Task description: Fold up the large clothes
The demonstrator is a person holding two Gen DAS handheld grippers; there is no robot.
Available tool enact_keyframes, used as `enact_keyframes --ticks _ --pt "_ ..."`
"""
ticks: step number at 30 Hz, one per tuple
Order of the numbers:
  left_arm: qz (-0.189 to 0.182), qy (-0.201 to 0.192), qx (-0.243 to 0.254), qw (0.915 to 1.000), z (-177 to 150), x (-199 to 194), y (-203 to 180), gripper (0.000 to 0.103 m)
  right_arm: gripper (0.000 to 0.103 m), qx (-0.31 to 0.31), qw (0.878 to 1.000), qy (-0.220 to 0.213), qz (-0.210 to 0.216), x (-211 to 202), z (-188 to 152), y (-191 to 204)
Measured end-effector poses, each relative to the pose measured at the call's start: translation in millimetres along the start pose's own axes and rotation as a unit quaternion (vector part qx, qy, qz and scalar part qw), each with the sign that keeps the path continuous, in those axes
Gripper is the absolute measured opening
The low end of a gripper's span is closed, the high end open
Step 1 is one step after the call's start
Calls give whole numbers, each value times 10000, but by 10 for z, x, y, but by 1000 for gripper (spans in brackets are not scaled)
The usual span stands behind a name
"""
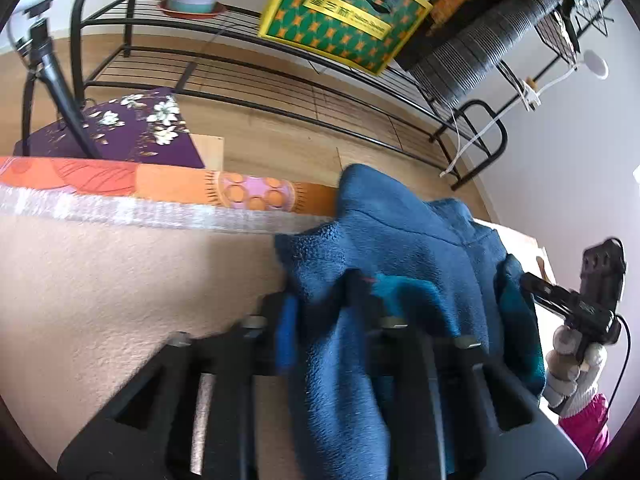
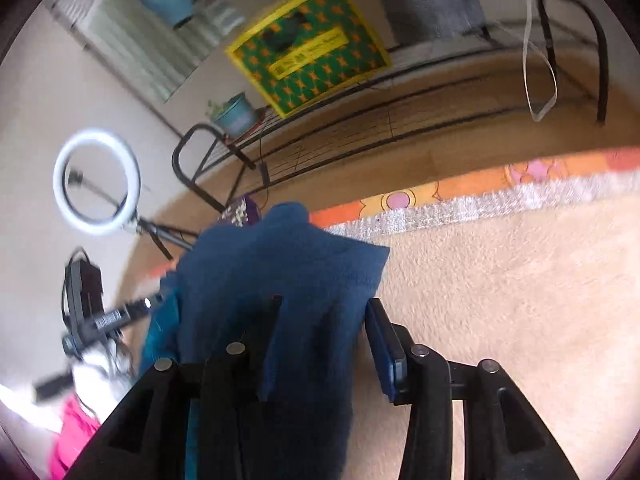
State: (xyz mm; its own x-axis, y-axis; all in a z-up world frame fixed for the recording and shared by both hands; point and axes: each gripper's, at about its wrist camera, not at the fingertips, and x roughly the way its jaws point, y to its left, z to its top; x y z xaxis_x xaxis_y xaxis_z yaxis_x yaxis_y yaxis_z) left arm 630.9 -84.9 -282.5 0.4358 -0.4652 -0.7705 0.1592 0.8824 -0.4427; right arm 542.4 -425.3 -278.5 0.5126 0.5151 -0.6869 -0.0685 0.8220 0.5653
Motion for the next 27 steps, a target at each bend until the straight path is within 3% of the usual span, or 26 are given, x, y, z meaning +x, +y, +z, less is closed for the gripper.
enact_keyframes --ticks 2,3,5,10,15,21,27 --pt "73 -129 115 9998 -16 -62 -81 10 6 -119 9999 13 -70 66 -3 74" --pt "42 -215 155 9996 -25 -117 -114 10 5 -332 9992 -35 -229 57 -12 160" --pt "-75 -388 124 9991 -31 -276 -157 9 4 -597 9976 -170 -300 -32 -24 282" --pt "-237 -650 254 9973 -55 -756 -344 9 3 -722 9960 -533 -24 -545 21 460" --pt "-338 -865 499 9944 -219 -1334 -615 8 3 -1021 9924 -669 149 -1076 -158 811" --pt "-392 -1040 730 9911 -658 -2011 -878 8 3 -1186 9898 -707 351 -1711 -564 1168" --pt "-493 -1012 907 9895 -1352 -2457 -1039 8 3 -1238 9898 -595 391 -2114 -1165 1206"
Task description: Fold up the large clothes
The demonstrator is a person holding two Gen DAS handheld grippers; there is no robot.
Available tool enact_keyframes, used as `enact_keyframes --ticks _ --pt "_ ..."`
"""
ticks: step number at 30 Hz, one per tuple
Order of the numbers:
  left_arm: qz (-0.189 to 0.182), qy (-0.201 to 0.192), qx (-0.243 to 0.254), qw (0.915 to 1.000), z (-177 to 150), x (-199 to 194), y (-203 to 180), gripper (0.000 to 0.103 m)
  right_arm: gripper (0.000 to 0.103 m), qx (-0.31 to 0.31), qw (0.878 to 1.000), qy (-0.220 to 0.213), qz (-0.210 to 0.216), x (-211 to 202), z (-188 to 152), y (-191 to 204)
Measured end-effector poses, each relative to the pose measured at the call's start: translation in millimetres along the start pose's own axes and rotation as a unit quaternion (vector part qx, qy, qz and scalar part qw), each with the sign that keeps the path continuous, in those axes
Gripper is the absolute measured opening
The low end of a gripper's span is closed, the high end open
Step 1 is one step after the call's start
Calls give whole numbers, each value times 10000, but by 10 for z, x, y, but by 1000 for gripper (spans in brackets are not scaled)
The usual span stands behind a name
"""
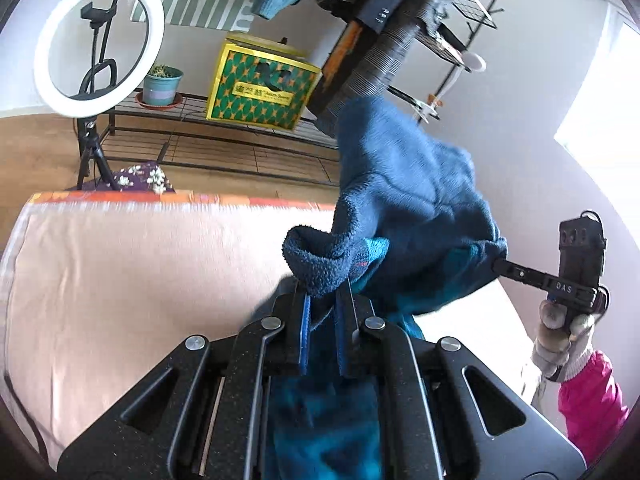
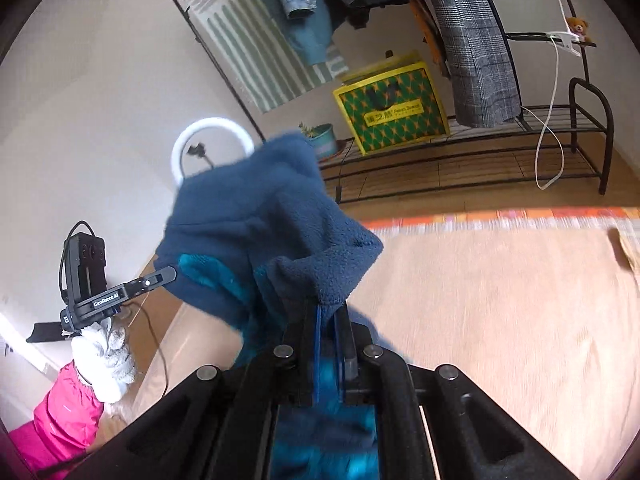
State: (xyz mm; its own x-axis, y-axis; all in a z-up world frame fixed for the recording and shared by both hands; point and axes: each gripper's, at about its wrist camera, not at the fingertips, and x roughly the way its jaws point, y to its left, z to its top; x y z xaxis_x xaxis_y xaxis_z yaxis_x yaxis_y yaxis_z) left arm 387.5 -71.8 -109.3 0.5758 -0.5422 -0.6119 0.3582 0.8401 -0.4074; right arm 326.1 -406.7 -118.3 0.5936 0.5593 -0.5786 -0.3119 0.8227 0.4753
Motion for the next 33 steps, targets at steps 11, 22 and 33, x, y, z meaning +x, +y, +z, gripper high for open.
enact_keyframes --ticks 11,22,33 --pt "202 305 82 9993 -1129 -409 -225 8 3 101 9995 257 -123 -490 -1099 161" --pt "518 316 327 9976 -1579 -1097 -402 12 34 -355 9967 48 -725 -1315 -1536 415" --pt "283 -543 439 9972 -1484 -2865 -771 26 36 -1075 9846 -1021 -925 -2819 -1573 1138"
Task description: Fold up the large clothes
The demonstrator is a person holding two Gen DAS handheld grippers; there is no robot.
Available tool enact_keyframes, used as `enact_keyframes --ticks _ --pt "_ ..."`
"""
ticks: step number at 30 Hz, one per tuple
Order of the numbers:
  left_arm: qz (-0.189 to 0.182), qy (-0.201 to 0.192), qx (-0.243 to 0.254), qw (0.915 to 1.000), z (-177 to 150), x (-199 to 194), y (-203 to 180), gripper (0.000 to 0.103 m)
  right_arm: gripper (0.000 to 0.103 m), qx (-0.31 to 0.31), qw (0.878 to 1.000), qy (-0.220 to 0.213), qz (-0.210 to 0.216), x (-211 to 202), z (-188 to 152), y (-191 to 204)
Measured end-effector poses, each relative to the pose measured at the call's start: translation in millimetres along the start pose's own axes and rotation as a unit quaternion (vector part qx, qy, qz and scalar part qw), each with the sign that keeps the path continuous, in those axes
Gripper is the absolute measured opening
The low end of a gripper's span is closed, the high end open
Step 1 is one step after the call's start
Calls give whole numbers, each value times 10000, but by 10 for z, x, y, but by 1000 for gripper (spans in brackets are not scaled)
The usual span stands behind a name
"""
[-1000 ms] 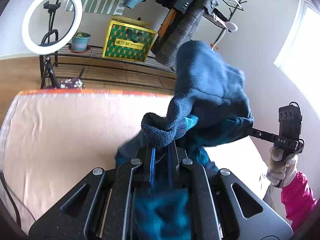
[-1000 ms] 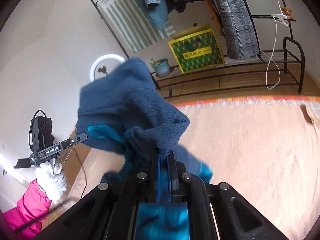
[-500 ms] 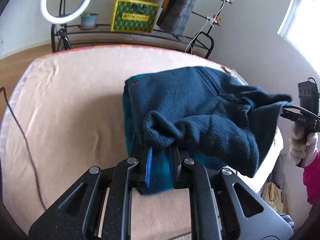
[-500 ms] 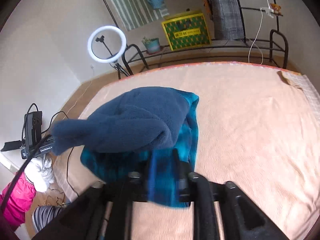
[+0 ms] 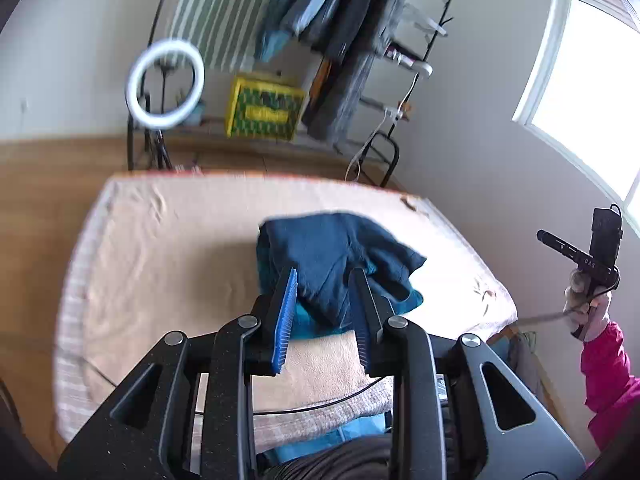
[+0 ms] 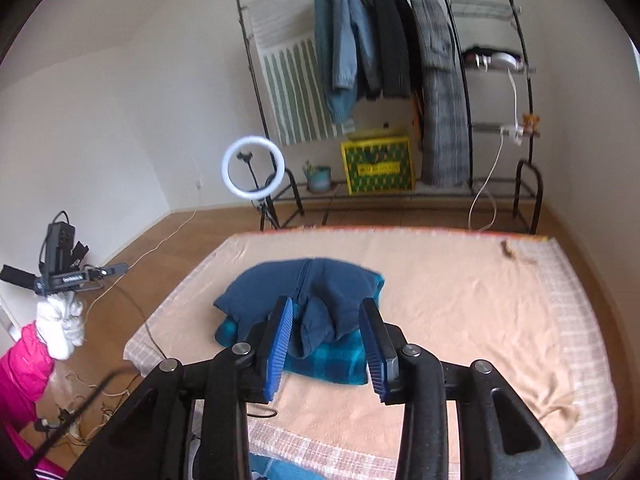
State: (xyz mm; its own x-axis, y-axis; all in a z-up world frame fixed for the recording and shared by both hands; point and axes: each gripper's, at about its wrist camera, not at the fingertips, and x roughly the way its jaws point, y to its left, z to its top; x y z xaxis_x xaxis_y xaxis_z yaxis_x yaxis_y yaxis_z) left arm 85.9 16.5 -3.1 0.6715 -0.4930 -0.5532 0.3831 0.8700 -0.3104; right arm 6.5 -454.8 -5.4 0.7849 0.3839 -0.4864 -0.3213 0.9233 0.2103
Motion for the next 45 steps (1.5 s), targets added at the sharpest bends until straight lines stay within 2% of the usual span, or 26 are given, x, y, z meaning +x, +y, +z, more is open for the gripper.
enact_keyframes --ticks 2,3,4,5,9,13,17,19,20,24,29,33,36,39,45 --pt "27 -169 84 9998 102 -274 -72 31 40 -113 9998 -173 -69 -207 68 50" --pt "6 -241 75 9997 141 -395 -88 37 45 -153 9995 -252 -109 -283 101 78" --pt "-20 -300 50 9995 169 -498 -96 48 48 -208 9991 -344 -149 -375 132 101" --pt "-19 -373 27 9993 192 -583 -101 51 50 -256 9985 -445 -207 -457 166 127" --pt "31 -433 -90 9990 214 -713 -63 51 50 -141 9979 -610 -174 -570 203 103" --pt "-33 -207 -396 9990 275 -739 36 51 50 92 9981 -584 -192 -524 194 3" --pt "175 -630 -292 9974 532 -1100 4 52 50 177 9955 -871 -345 -759 332 -120" --pt "162 -621 -286 9975 577 -1147 -5 61 56 166 9941 -978 -437 -868 396 -166" --pt "188 -564 -310 9977 578 -1138 -6 61 63 185 9944 -956 -402 -871 408 -190" --pt "236 -519 -336 9978 517 -1092 0 61 63 349 9958 -754 -392 -680 304 -264" --pt "-12 -44 -775 9970 262 -543 168 62 63 719 9973 -163 14 5 -29 -312" --pt "-460 331 -1488 9872 26 159 412 62 63 873 9952 289 343 563 -319 -226" --pt "-820 738 -1981 9740 -136 839 586 62 63 1043 9908 649 561 1022 -510 -143" --pt "-820 1099 -2358 9621 -296 1408 729 62 63 1105 9877 951 563 1450 -660 -77" --pt "-1007 1494 -2943 9386 -545 2185 903 62 69 1588 9765 1226 792 2041 -835 -134"
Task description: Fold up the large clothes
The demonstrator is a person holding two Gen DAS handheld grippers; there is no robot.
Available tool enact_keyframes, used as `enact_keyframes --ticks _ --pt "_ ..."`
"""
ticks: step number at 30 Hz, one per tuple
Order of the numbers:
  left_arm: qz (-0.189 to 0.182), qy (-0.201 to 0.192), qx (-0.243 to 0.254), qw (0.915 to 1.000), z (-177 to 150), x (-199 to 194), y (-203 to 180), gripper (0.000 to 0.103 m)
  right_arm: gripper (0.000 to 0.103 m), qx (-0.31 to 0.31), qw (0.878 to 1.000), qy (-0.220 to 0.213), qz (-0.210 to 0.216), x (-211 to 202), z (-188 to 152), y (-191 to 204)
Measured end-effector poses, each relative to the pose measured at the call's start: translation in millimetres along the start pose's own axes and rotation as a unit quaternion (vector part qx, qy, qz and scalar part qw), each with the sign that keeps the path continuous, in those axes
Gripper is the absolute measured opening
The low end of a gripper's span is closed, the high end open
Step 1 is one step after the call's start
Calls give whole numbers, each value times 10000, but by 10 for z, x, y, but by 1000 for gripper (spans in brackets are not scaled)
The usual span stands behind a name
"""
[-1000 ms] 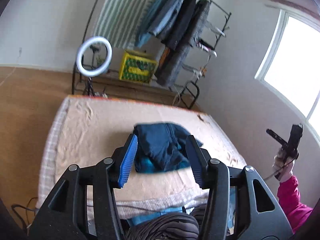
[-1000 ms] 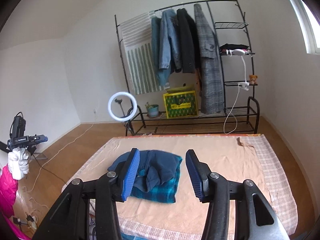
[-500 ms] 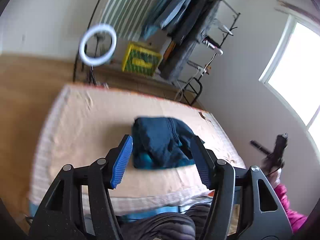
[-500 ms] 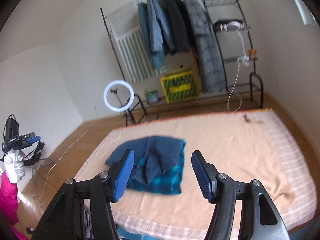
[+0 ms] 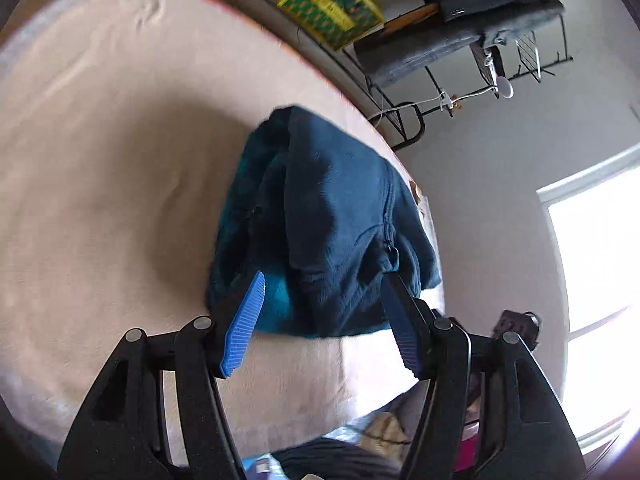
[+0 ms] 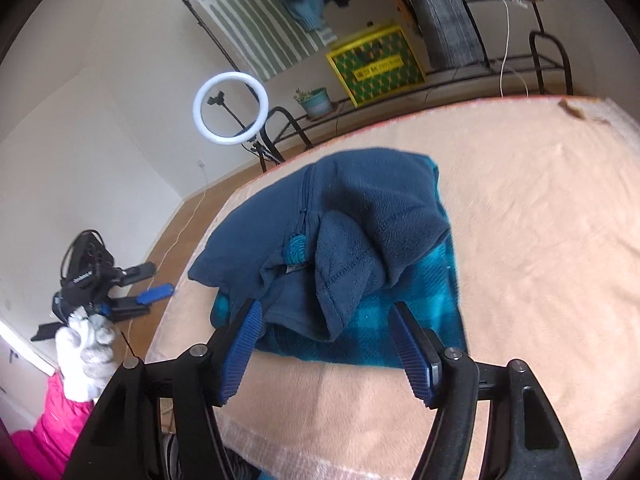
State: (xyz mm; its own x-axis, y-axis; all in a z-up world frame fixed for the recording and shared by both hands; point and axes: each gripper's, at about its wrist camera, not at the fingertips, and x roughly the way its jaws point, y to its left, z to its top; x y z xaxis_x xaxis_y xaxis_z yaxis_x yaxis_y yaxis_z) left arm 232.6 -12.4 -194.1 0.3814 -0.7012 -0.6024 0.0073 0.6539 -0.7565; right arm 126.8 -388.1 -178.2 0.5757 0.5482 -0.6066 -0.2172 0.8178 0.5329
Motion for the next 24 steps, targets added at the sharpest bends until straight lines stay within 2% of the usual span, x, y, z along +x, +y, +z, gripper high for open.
enact_keyframes --ticks 3,5,7,9,10,11,15,17,18,20,21,22,24 --pt "71 72 -159 9998 112 255 91 62 69 212 9997 131 56 230 16 -103" --pt "-63 91 -288 9995 189 380 144 62 69 313 9993 198 66 366 20 -162" --pt "-119 59 -364 9992 255 431 177 59 62 441 9988 212 98 451 39 -220" --pt "-153 115 -244 9995 304 494 156 29 30 527 9979 328 195 535 51 -257" --pt "-76 147 -167 9997 330 518 145 11 23 534 9976 374 234 551 49 -256" --pt "-57 154 -121 9998 338 526 133 11 10 526 9974 403 274 568 46 -251" --pt "-448 101 -136 9989 321 334 52 7 7 729 9950 329 592 360 -2 -142" --pt "-611 86 -5 9981 264 169 -18 7 7 835 9912 179 1013 113 -27 -31" --pt "-543 45 135 9984 221 100 -43 7 7 862 9901 128 1104 -16 -62 22" --pt "-177 110 323 9993 141 104 2 7 7 771 9891 42 1255 -232 -187 109" --pt "150 225 369 9990 112 200 91 7 7 609 9917 93 1127 -249 -273 142" --pt "305 291 318 9986 102 277 168 7 7 419 9955 185 833 -193 -351 157" --pt "634 360 243 9970 92 452 345 7 6 519 9959 435 594 -1 -453 55"
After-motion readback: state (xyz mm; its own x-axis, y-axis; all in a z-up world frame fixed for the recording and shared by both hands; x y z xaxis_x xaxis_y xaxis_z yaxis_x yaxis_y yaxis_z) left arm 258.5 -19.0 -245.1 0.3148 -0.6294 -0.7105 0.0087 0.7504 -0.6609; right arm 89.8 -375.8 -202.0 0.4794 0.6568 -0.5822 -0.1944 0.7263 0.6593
